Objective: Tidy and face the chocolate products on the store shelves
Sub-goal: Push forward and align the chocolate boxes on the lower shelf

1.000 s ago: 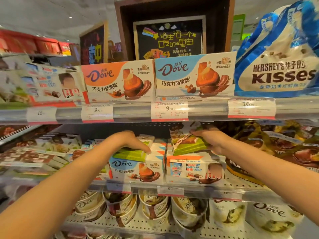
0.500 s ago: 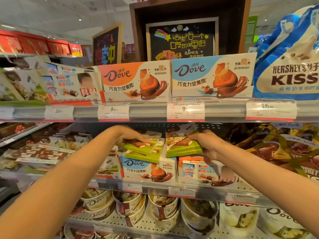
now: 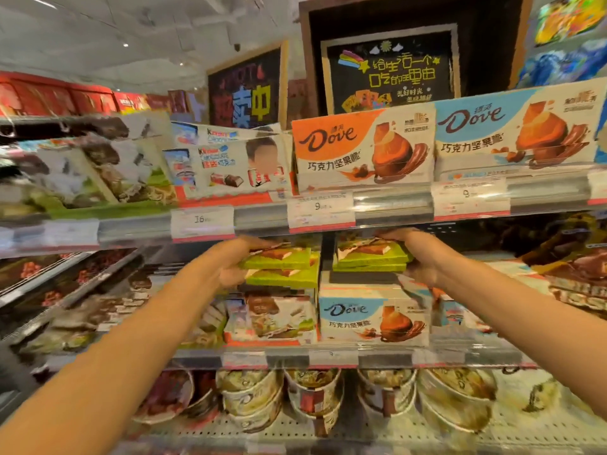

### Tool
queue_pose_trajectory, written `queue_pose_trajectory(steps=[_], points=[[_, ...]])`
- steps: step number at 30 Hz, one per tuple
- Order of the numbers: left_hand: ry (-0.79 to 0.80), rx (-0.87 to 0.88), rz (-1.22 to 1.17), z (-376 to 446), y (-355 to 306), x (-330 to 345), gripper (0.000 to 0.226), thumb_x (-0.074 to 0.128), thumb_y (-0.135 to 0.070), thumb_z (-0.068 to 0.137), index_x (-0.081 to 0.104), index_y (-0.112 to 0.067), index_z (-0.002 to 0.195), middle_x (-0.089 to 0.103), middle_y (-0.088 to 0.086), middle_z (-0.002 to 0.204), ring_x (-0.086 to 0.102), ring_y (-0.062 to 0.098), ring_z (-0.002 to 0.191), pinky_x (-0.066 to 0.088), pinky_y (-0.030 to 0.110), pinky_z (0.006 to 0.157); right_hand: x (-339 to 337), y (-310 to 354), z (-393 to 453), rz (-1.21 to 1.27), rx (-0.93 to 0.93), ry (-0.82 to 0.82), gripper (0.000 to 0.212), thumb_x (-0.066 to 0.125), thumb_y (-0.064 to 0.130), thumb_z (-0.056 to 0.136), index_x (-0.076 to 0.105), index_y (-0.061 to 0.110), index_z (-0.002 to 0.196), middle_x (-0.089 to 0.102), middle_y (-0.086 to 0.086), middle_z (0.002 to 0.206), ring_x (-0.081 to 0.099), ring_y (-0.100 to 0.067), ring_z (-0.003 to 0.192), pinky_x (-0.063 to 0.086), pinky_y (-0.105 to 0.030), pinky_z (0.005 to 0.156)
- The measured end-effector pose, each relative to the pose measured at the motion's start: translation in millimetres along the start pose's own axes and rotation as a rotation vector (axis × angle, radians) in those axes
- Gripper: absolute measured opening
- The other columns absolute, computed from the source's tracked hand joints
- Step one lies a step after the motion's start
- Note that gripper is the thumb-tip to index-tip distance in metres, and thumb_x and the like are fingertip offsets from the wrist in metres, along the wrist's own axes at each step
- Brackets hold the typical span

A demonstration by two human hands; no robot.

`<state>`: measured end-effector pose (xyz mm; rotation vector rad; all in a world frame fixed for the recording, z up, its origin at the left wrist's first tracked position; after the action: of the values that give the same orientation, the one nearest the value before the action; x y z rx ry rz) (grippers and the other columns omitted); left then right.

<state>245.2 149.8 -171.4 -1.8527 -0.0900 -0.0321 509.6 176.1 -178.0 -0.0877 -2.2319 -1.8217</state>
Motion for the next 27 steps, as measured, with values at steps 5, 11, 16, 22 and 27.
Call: queue_pose_trajectory(steps=[5, 11, 16, 22, 27], points=[[-0.013, -0.006, 0.104, -14, 5, -56, 0.01, 0.054, -0.002, 0.088, 0.06, 0.0, 0.095, 0.07, 0.014, 0.067, 0.068, 0.025, 0.054, 0.057, 0.04, 0.047, 43, -6, -2, -0.094, -0.079, -0.033, 0.011, 0.052, 0.01, 0.091, 0.061, 0.012, 0.085, 0.067, -0.007, 0.072, 0.063, -0.018, 0.069, 0.054, -0.03, 0.068], [0.146, 0.074, 0.102, -38, 0, -113, 0.044, 0.065, 0.005, 0.063, 0.063, 0.003, 0.107, 0.07, 0.021, 0.095, 0.071, 0.03, 0.074, 0.059, 0.042, 0.068, 82, -21, -3, -0.13, -0.099, -0.005, 0.012, 0.053, 0.008, 0.09, 0.059, 0.013, 0.081, 0.066, -0.001, 0.057, 0.063, -0.012, 0.051, 0.053, -0.023, 0.051], [0.165, 0.175, 0.208, -57, 0, -146, 0.049, 0.092, -0.024, 0.044, 0.076, -0.008, 0.088, 0.071, 0.019, 0.096, 0.071, 0.029, 0.076, 0.059, 0.041, 0.064, 123, -25, -3, -0.139, -0.123, 0.062, 0.006, 0.055, 0.004, 0.089, 0.058, 0.009, 0.09, 0.067, 0.0, 0.053, 0.064, -0.01, 0.047, 0.052, -0.018, 0.045], [0.051, 0.292, 0.702, -83, -16, -181, 0.031, 0.079, -0.038, 0.067, 0.072, -0.017, 0.089, 0.074, 0.007, 0.09, 0.071, 0.016, 0.074, 0.057, 0.026, 0.064, 161, -27, 7, -0.193, -0.109, 0.113, 0.006, 0.062, 0.01, 0.086, 0.064, 0.011, 0.091, 0.07, 0.0, 0.06, 0.066, -0.01, 0.051, 0.052, -0.018, 0.047], [0.137, 0.301, 1.116, -102, -20, -209, 0.057, 0.071, -0.067, 0.053, 0.068, -0.025, 0.092, 0.073, -0.006, 0.089, 0.069, 0.011, 0.08, 0.054, 0.025, 0.069, 185, -29, 23, -0.369, -0.213, 0.081, 0.009, 0.068, 0.018, 0.081, 0.066, 0.014, 0.088, 0.071, -0.015, 0.09, 0.068, -0.028, 0.079, 0.054, -0.043, 0.081]])
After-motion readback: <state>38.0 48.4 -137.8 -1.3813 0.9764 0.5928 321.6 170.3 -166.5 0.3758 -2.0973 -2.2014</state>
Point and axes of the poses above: each hand's wrist, its own z-axis towards the middle knuckle, its own x-axis out of the palm, y = z × x, the point moved 7 cm from there along z, towards the middle knuckle
